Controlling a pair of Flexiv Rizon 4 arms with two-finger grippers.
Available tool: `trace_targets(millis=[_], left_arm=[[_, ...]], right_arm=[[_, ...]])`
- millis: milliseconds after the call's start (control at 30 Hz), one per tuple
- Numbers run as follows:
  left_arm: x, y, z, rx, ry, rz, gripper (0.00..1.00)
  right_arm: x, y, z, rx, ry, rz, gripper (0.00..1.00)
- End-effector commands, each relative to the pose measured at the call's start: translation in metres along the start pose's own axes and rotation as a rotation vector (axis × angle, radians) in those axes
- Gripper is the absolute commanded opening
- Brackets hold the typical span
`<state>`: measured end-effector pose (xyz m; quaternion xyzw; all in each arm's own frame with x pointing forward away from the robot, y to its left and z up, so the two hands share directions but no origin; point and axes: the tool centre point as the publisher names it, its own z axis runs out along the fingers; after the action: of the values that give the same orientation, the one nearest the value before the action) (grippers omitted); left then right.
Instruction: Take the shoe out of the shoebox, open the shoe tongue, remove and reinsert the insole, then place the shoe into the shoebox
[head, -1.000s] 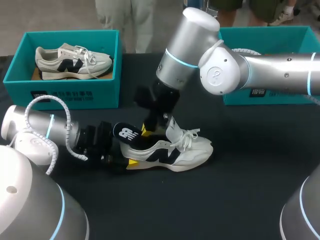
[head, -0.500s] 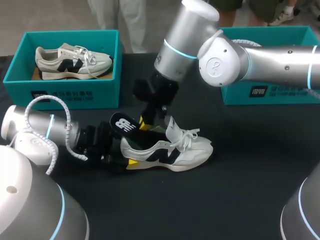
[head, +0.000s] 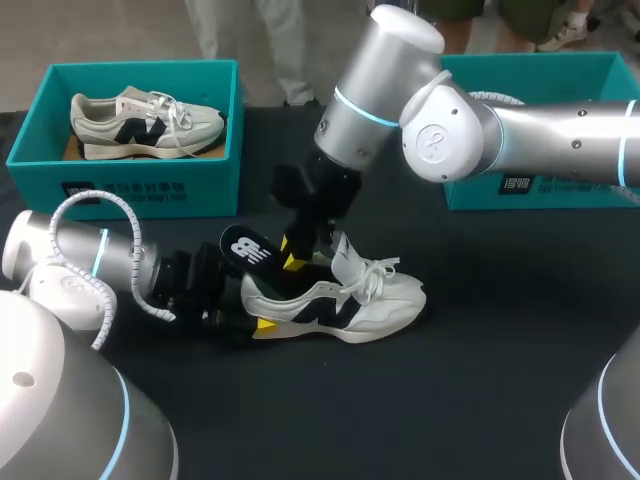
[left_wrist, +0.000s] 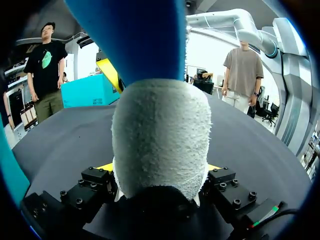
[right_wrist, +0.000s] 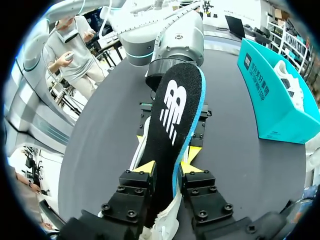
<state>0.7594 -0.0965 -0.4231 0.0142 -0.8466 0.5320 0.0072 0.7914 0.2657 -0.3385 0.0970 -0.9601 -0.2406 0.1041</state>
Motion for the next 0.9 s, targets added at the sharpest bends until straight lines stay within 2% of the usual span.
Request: trace_targets(millis=[33, 67, 100, 133, 267, 433, 900], left_arm=[[0.000, 0.001, 0.001, -0.003, 0.000, 0.000, 0.00], [0.000, 0.001, 0.001, -0.003, 0.000, 0.000, 0.00], [0.000, 0.001, 0.001, -0.003, 0.000, 0.000, 0.00], [0.000, 0.001, 0.001, -0.003, 0.000, 0.000, 0.00], [0.000, 0.001, 0.001, -0.003, 0.000, 0.000, 0.00], [0.000, 0.001, 0.001, -0.003, 0.000, 0.000, 0.00], [0.000, 0.001, 0.001, -0.003, 0.000, 0.000, 0.00]], right_arm=[[-0.003, 0.000, 0.006, -0.010, 0.006, -0.003, 0.25], [-0.003, 0.001, 0.007, -0.010, 0.008, -0.003, 0.23], [-0.002, 0.001, 0.008, -0.011, 0.009, -0.002, 0.15], [-0.002, 0.001, 0.009, -0.011, 0.011, -0.001, 0.00], [0.001, 0.002, 0.007, -0.009, 0.013, 0.002, 0.00], [0.002, 0.006, -0.006, -0.015, -0.003, -0.002, 0.00], [-0.010, 0.024, -0.038, -0.103, -0.064, 0.033, 0.00]])
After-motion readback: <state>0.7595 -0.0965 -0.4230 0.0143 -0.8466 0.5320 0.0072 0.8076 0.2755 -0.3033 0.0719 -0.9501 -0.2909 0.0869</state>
